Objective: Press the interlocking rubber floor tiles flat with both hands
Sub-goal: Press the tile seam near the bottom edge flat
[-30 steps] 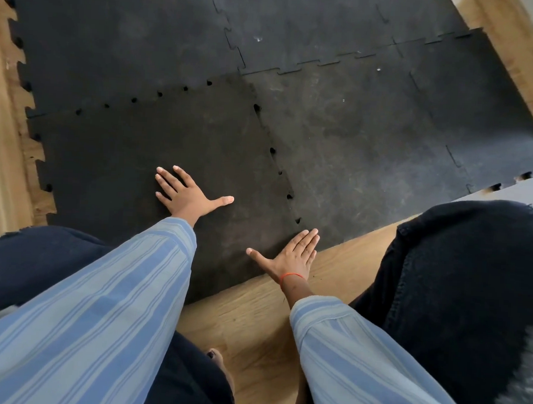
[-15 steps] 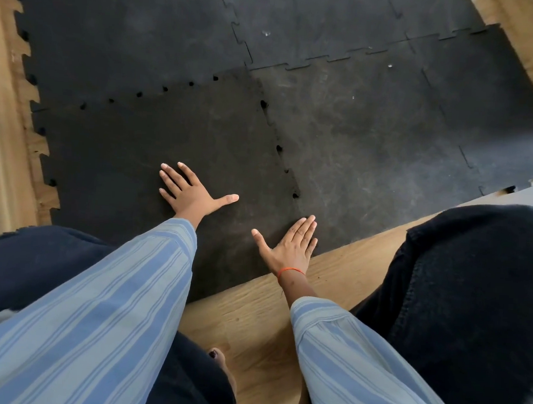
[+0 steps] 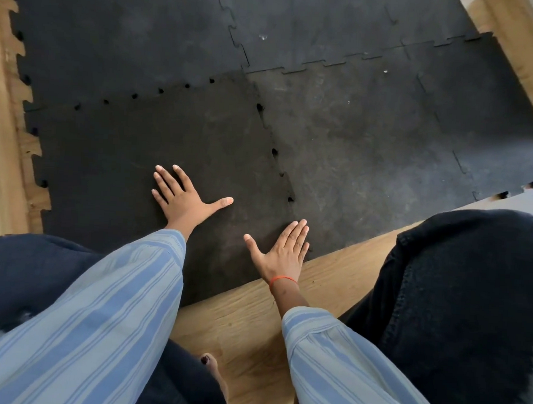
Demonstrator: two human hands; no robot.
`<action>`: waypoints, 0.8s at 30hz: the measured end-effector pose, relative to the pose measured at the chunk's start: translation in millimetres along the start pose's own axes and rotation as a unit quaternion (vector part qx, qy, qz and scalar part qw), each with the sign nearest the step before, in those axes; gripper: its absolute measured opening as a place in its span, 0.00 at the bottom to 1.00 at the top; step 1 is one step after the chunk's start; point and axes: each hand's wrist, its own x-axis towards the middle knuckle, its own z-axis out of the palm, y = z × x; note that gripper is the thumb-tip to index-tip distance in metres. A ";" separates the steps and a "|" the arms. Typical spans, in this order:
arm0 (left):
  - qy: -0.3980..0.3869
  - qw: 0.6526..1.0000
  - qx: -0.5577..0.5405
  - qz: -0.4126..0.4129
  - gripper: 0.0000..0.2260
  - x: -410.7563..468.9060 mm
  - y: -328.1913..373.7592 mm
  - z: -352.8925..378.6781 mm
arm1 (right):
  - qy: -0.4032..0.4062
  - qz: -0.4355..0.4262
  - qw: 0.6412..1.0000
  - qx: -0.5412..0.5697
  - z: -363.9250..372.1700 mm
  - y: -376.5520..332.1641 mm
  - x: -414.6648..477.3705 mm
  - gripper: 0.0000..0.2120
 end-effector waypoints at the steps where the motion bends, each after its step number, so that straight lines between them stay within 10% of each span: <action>1: 0.004 1.000 -0.001 0.002 0.64 -0.2 -0.8 0.6 | -0.001 0.007 1.000 0.001 -0.2 -2.5 0.7 0.52; 9: 0.044 0.998 0.021 0.025 0.61 -2.0 -6.1 11.4 | 0.100 -0.038 0.994 -0.010 -7.2 -20.6 43.7 0.32; 24: 0.067 0.997 0.029 0.007 0.59 1.8 -2.5 17.9 | 0.046 -0.095 0.990 -0.094 -12.6 -47.0 87.0 0.36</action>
